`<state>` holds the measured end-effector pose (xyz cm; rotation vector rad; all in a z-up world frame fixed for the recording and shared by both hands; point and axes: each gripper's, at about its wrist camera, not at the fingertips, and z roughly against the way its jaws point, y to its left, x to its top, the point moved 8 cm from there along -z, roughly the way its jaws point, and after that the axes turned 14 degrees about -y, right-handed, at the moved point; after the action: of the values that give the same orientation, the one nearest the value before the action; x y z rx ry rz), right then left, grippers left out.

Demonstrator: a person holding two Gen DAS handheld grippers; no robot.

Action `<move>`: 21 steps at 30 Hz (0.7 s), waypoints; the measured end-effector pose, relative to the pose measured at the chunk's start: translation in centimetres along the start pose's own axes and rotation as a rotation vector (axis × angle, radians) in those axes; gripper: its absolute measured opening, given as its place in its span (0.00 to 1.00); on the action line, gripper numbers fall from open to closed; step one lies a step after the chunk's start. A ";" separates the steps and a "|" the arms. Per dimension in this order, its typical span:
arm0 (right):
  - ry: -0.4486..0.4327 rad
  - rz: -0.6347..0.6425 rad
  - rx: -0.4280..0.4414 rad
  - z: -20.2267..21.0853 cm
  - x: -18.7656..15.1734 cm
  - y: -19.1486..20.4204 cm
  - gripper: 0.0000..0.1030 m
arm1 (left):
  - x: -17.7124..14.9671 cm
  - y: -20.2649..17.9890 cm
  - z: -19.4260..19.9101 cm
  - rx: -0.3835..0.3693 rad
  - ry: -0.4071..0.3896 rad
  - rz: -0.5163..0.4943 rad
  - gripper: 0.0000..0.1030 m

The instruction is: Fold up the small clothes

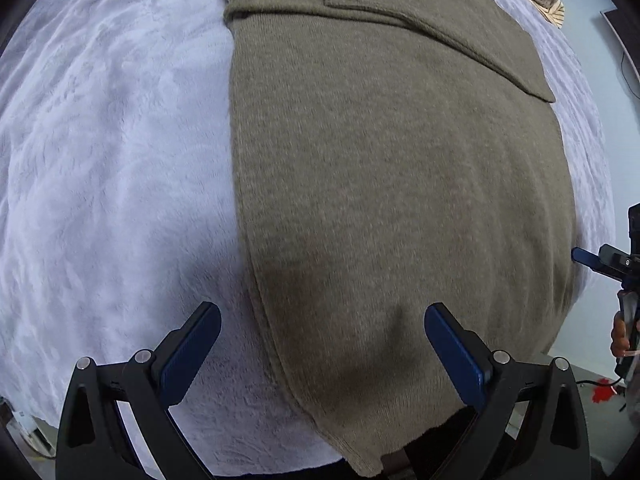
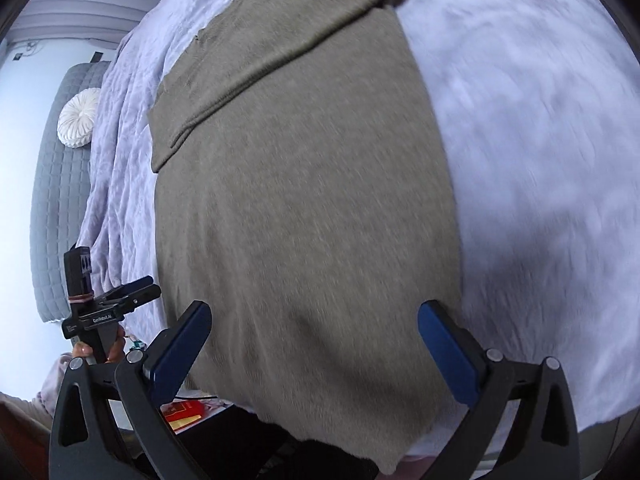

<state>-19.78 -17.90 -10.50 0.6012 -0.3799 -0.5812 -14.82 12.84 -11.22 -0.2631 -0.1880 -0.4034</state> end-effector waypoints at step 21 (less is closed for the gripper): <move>0.200 -0.200 0.082 -1.2 -8.4 -2.7 0.06 | -7.6 -4.0 -0.8 -0.145 0.162 0.034 0.12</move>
<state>-26.80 -14.13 -14.48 0.7752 -0.1564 -0.6919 -23.26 11.80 -12.91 -0.3738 0.0051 -0.4030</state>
